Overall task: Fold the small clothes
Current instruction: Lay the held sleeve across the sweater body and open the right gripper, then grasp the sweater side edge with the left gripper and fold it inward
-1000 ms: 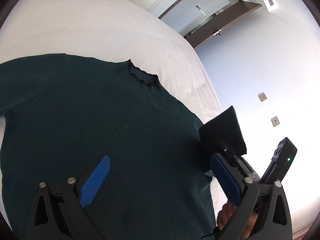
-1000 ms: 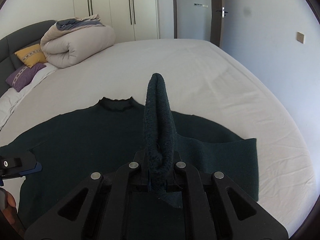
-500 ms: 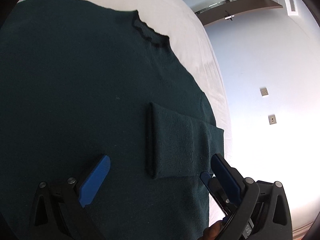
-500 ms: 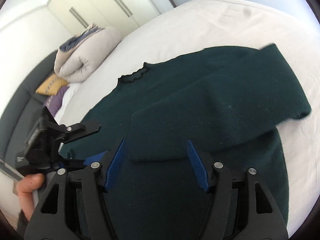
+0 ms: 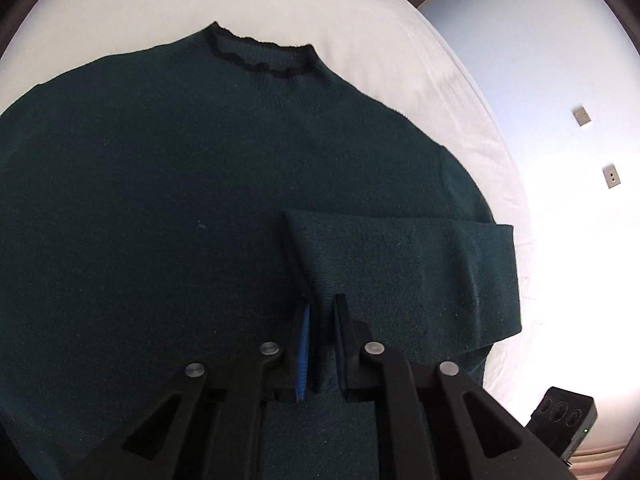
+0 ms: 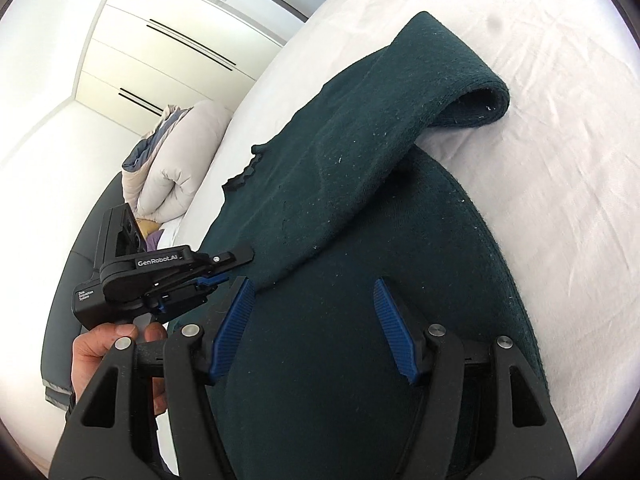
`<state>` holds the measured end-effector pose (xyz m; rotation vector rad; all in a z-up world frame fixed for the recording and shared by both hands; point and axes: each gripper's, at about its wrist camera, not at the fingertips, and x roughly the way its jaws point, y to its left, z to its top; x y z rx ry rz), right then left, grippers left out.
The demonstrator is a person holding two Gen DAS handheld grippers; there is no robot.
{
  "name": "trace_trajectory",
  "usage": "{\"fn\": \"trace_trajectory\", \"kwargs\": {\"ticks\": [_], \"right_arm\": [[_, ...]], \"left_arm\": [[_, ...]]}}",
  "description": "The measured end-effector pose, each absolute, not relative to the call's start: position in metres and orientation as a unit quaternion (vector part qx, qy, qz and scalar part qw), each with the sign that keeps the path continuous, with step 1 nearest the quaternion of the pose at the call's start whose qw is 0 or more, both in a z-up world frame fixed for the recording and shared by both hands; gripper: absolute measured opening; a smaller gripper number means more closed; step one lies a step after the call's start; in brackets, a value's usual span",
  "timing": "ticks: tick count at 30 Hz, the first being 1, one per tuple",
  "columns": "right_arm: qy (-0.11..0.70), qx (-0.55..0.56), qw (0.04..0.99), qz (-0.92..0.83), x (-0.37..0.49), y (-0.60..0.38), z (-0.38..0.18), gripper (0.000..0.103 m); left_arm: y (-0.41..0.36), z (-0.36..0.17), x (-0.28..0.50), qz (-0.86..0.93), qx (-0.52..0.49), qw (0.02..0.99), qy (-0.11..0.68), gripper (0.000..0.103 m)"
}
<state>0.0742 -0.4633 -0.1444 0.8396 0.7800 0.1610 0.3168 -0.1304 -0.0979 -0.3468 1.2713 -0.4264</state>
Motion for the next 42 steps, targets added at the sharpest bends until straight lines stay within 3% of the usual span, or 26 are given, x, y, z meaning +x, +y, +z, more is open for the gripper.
{"fn": "trace_trajectory", "kwargs": {"ticks": [9, 21, 31, 42], "right_arm": [[0.366, 0.383, 0.845, 0.074, 0.075, -0.464, -0.131, 0.061], [0.371, 0.384, 0.842, 0.075, 0.07, -0.472, -0.122, 0.061], [0.38, 0.38, 0.84, 0.071, 0.079, -0.465, -0.117, 0.061], [0.335, 0.382, 0.86, 0.053, 0.119, -0.522, -0.057, 0.062]], "left_arm": [[-0.071, -0.06, 0.32, -0.18, -0.152, 0.814, 0.531, 0.007], [0.001, -0.086, 0.33, -0.11, -0.186, 0.825, 0.523, 0.007], [0.007, -0.095, 0.338, -0.083, -0.153, 0.84, 0.513, 0.007], [0.004, -0.089, 0.323, -0.08, -0.129, 0.86, 0.486, 0.007]]}}
